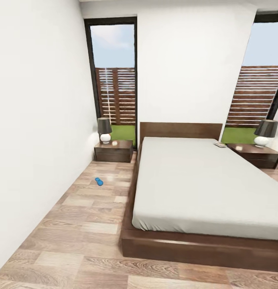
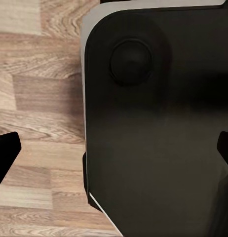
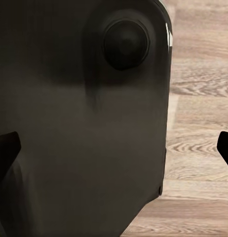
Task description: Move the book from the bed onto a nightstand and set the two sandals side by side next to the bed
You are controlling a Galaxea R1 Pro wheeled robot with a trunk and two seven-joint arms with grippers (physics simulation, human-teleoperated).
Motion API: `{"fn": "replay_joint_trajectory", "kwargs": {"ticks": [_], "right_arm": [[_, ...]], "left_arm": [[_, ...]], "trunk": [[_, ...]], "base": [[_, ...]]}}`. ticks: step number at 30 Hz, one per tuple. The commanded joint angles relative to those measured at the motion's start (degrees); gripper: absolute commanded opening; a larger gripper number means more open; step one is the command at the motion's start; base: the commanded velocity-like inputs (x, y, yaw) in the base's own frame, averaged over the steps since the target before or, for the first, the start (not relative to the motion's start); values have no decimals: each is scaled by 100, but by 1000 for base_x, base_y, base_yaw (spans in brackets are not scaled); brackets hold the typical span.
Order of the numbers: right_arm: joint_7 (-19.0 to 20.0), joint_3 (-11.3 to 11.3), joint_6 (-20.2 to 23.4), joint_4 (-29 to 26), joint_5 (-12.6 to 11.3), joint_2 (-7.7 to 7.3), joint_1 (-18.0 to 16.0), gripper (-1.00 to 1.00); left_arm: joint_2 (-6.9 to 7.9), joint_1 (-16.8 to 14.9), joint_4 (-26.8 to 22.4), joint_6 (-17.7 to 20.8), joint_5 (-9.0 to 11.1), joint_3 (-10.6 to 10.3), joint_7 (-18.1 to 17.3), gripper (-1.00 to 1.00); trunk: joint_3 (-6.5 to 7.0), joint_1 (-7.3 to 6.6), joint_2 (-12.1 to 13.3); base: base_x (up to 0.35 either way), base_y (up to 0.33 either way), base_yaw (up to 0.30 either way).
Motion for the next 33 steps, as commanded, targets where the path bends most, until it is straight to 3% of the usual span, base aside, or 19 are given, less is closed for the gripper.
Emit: {"fn": "replay_joint_trajectory", "kwargs": {"ticks": [1, 33], "right_arm": [[6, -7, -8, 1, -5, -1, -2, 100], [6, 14, -8, 1, -5, 3, -2, 100]], "left_arm": [[1, 1, -13, 35, 5, 10, -18, 100], [4, 1, -13, 32, 7, 10, -18, 100]], "trunk": [[-5, 1, -3], [-5, 1, -3]], "base": [[107, 190, -36], [103, 190, -4]]}}
